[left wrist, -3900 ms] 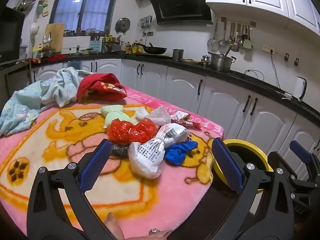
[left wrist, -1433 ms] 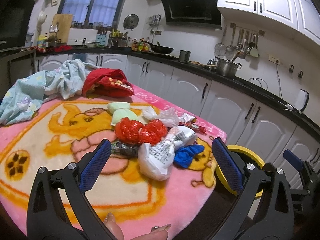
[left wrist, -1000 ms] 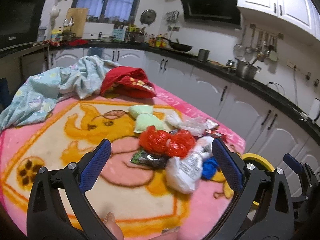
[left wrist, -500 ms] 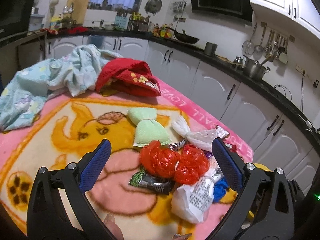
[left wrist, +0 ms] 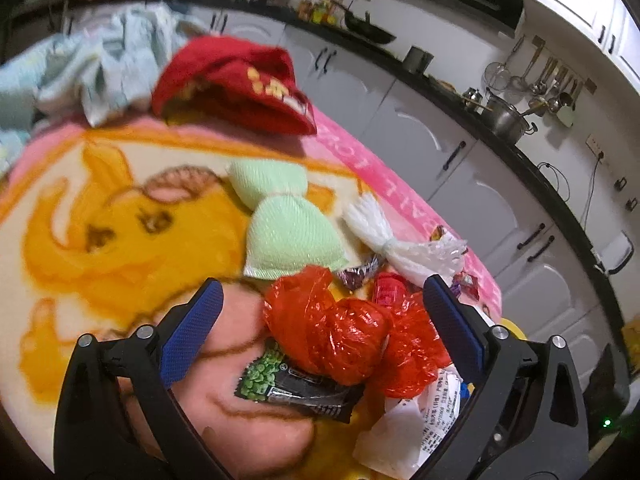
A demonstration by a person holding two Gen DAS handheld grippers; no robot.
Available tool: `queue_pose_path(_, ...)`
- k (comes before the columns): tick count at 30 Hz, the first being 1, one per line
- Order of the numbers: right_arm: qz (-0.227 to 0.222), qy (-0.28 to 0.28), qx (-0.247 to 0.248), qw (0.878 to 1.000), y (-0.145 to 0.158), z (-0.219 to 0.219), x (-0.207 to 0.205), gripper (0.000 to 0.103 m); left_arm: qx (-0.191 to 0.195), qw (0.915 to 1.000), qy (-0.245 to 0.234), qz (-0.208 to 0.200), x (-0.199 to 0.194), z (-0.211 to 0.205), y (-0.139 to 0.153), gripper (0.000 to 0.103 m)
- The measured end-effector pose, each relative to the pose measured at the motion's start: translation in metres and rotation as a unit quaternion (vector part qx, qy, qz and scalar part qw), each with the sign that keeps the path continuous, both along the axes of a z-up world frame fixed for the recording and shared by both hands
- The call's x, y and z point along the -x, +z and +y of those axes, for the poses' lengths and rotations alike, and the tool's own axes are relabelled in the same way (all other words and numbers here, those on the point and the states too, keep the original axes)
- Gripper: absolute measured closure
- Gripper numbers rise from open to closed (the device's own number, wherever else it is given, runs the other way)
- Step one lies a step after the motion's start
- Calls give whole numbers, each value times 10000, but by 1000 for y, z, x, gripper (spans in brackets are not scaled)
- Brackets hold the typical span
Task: Collect trash
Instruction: 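Grasp the blue glove with the right tool while the left tool grasps the red plastic bag, then carry both items over the yellow bin and open both tools to drop them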
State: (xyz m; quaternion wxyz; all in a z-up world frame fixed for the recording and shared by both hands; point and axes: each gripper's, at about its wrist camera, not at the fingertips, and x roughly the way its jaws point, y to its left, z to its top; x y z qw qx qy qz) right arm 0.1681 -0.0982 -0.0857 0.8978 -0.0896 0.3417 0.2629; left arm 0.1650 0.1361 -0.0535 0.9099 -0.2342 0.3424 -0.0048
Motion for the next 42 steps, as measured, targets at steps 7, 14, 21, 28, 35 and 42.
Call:
queue_pose_path(7, 358, 200, -17, 9992, -13, 2, -3, 59, 515, 9979, -210, 320, -10, 1, -25, 35)
queue_pose_path(14, 448, 463, -3, 9979, -12, 0, 4, 87, 575, 9973, -371, 264, -2, -5, -28, 74)
queue_pose_path(21, 413, 474, -1, 9980, -3, -9, 8, 91, 124, 9991, -413, -11, 11, -15, -8, 82)
queue_pose_path(28, 226, 400, -115, 9989, 14, -22, 11, 92, -265, 9977, -292, -554, 24, -24, 32, 83)
queue_pose_path(35, 40, 243, -278, 9993, 35, -44, 12, 92, -426, 9943, -474, -853, 27, -51, 59, 83)
queue_pose_path(42, -147, -47, -351, 9993, 54, -78, 13, 92, -608, 9902, -731, -1020, 23, -89, 71, 83)
